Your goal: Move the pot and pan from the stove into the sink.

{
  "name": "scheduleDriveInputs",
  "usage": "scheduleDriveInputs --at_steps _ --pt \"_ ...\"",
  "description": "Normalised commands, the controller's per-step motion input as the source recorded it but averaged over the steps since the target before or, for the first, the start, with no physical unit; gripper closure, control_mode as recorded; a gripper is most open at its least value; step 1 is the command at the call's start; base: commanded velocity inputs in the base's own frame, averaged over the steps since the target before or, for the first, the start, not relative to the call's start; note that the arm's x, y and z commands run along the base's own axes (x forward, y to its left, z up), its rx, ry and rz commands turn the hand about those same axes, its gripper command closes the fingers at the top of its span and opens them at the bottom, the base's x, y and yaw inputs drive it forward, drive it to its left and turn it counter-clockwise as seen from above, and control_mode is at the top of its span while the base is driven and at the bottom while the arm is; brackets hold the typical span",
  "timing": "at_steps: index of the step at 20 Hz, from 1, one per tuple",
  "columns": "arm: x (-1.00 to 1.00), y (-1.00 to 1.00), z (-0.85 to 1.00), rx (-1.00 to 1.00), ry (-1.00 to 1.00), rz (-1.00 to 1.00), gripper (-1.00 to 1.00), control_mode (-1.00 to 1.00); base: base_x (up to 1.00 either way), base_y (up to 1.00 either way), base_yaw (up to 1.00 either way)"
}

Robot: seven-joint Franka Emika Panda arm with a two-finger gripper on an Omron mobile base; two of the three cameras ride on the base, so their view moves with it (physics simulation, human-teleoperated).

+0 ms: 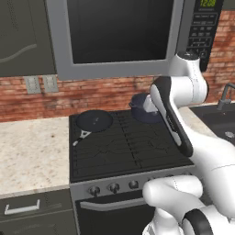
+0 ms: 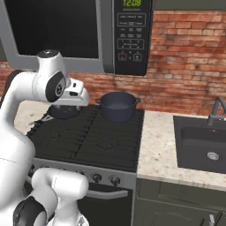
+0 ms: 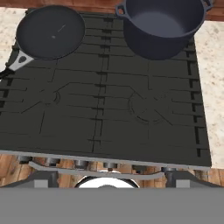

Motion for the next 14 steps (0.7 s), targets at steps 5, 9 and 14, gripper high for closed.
scheduleDriveInputs --at_steps 5,9,14 --pt "-0.34 0.21 -0.02 0.00 -0.03 0.00 -1.00 -1.00 0.00 0.00 0.00" --pt "-0.15 0.37 -0.05 0.00 0.00 0.00 -1.00 -1.00 0.00 0.00 0.00" --pt "-0.02 0.46 -0.08 0.01 0.00 -0.01 -1.00 -1.00 0.00 0.00 0.00"
